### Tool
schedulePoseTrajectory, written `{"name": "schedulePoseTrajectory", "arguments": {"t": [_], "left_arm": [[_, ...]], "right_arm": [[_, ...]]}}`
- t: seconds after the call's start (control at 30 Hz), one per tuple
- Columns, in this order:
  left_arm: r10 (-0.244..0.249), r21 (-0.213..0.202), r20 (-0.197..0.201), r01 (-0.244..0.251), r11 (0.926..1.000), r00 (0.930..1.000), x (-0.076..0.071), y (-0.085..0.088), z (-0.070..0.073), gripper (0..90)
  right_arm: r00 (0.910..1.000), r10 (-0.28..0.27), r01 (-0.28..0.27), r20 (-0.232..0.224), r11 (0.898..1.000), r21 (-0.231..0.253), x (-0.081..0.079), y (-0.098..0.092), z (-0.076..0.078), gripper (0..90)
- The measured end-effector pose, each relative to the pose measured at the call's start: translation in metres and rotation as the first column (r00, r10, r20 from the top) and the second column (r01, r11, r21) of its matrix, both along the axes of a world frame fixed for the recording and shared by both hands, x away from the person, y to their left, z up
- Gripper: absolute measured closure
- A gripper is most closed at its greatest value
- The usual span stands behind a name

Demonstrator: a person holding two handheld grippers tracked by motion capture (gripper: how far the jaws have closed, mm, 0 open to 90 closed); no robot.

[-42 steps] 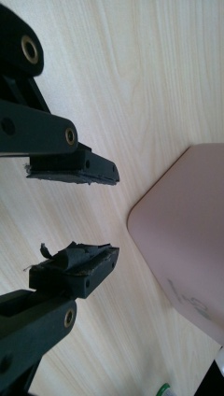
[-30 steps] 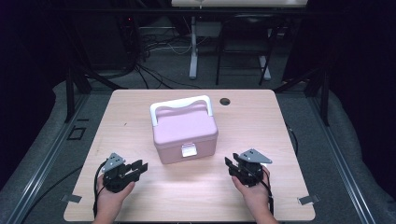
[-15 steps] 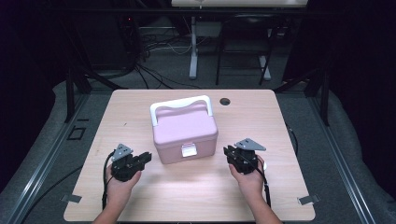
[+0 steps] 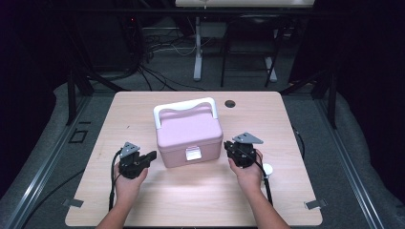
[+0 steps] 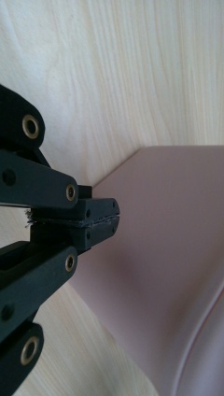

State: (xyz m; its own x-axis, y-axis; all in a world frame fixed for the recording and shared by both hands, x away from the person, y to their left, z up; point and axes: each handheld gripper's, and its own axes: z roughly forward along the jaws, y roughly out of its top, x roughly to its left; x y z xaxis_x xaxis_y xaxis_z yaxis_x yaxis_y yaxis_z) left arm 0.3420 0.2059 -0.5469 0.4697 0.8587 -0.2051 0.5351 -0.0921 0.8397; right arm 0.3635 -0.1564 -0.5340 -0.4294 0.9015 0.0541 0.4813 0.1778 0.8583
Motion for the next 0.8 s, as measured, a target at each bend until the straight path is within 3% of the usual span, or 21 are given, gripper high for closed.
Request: {"name": "schedulePoseTrajectory", "arguments": {"t": [0.17,0.3,0.43,0.8], "left_arm": [[0.011,0.006,0.011,-0.011,0.9999,0.9999,0.004,-0.008,0.004,90.0],[0.019,-0.012,0.003,-0.019,0.9997,0.9998,0.007,-0.008,0.003,90.0],[0.025,-0.013,-0.002,-0.025,0.9996,0.9997,0.009,-0.007,0.001,90.0],[0.049,-0.016,-0.01,-0.049,0.9987,0.9987,0.012,0.0,0.002,90.0]], "right_arm": [[1.0,-0.003,0.003,0.006,1.0,0.008,0.006,0.002,0.001,82.6],[0.9998,0.006,-0.006,0.017,1.0,-0.004,0.01,0.005,0.001,84.1],[0.9996,0.027,-0.027,0.006,1.0,0.016,0.015,0.004,-0.001,88.1],[0.9991,0.042,-0.042,0.004,0.999,0.002,0.005,0.013,0.0,90.0]]}}
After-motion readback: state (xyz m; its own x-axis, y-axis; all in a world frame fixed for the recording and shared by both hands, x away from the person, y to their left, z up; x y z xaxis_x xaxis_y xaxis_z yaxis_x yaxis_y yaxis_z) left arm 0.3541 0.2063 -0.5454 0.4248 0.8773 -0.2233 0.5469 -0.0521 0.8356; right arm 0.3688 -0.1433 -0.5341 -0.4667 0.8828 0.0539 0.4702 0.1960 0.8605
